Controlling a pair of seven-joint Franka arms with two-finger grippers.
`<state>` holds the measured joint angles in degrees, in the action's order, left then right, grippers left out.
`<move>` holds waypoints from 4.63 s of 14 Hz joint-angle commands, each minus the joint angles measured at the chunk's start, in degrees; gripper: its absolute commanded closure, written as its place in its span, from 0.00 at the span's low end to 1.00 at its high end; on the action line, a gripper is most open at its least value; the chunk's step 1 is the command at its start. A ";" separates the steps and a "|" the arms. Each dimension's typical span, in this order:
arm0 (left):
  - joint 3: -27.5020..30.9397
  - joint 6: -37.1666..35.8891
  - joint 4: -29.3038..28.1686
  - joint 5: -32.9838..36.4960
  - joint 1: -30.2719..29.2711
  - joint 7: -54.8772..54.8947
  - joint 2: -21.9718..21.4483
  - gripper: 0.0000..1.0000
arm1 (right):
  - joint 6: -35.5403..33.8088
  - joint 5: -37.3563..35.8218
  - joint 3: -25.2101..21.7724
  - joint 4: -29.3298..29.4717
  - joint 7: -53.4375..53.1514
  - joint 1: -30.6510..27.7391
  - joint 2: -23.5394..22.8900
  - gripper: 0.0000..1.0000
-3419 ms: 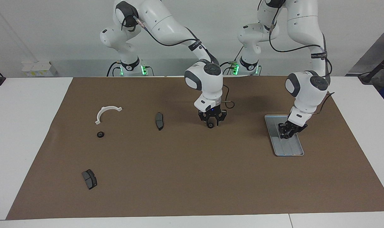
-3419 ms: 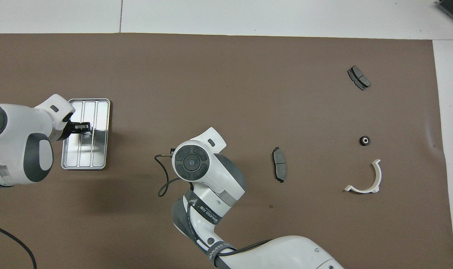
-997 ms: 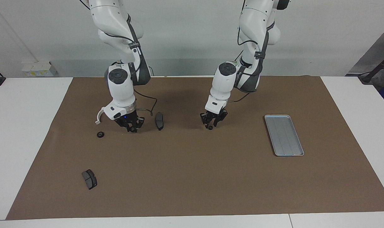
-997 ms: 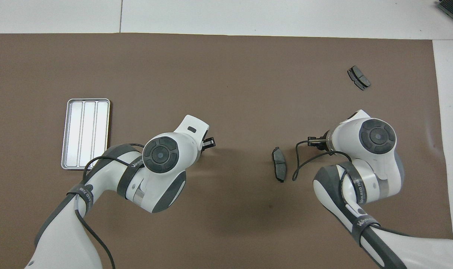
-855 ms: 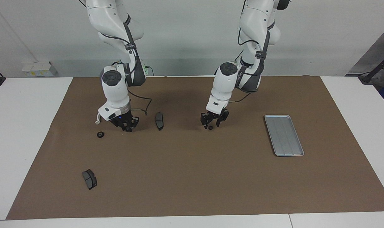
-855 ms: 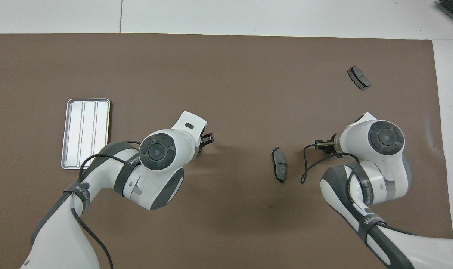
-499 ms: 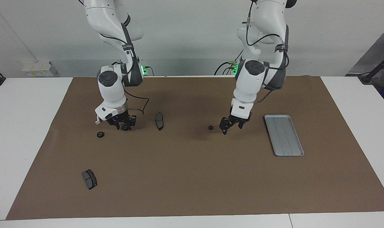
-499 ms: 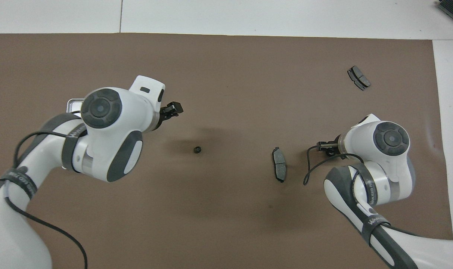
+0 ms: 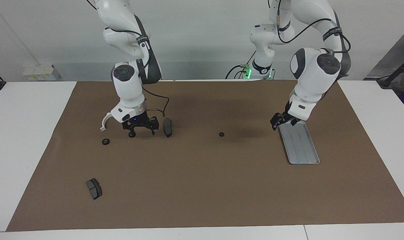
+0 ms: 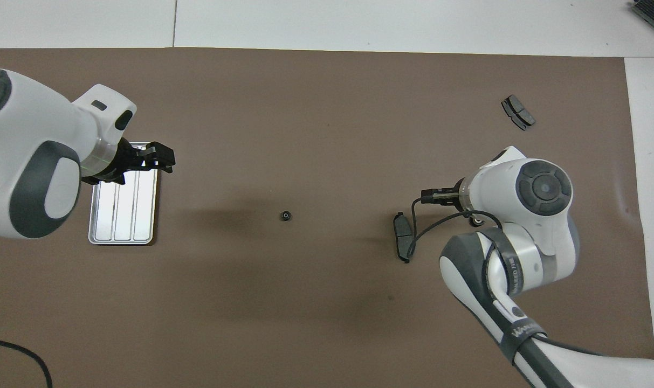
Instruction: Place bearing gear from tray to pile
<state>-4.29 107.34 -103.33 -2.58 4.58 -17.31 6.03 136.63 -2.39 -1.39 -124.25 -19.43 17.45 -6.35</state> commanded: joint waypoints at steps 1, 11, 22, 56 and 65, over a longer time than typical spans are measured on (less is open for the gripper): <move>-0.02 -8.97 4.26 -0.41 -0.97 1.75 -2.68 0.03 | -1.36 0.98 0.07 3.73 -5.60 5.38 -2.26 0.00; 0.87 -19.98 11.57 2.84 -5.71 10.96 -6.29 0.02 | -7.24 -0.51 -0.01 25.24 -24.06 21.38 -17.88 0.00; 0.16 -12.94 2.95 2.84 -4.49 10.45 -9.90 0.00 | -6.11 -2.27 0.16 33.99 -28.65 26.84 -27.05 0.22; 0.78 -13.39 3.13 2.76 -6.07 10.54 -10.16 0.00 | -0.48 -1.30 -0.28 15.26 2.71 -4.42 -11.05 1.00; 0.78 -13.39 3.13 2.76 -6.07 10.54 -10.16 0.00 | 5.05 5.99 -0.28 15.70 14.77 -14.28 -16.94 0.94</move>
<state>-3.30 92.98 -98.26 -0.52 -1.16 -7.08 -2.41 139.85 1.51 -2.68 -108.62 -6.26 4.59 -22.31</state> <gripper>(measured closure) 0.000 0.767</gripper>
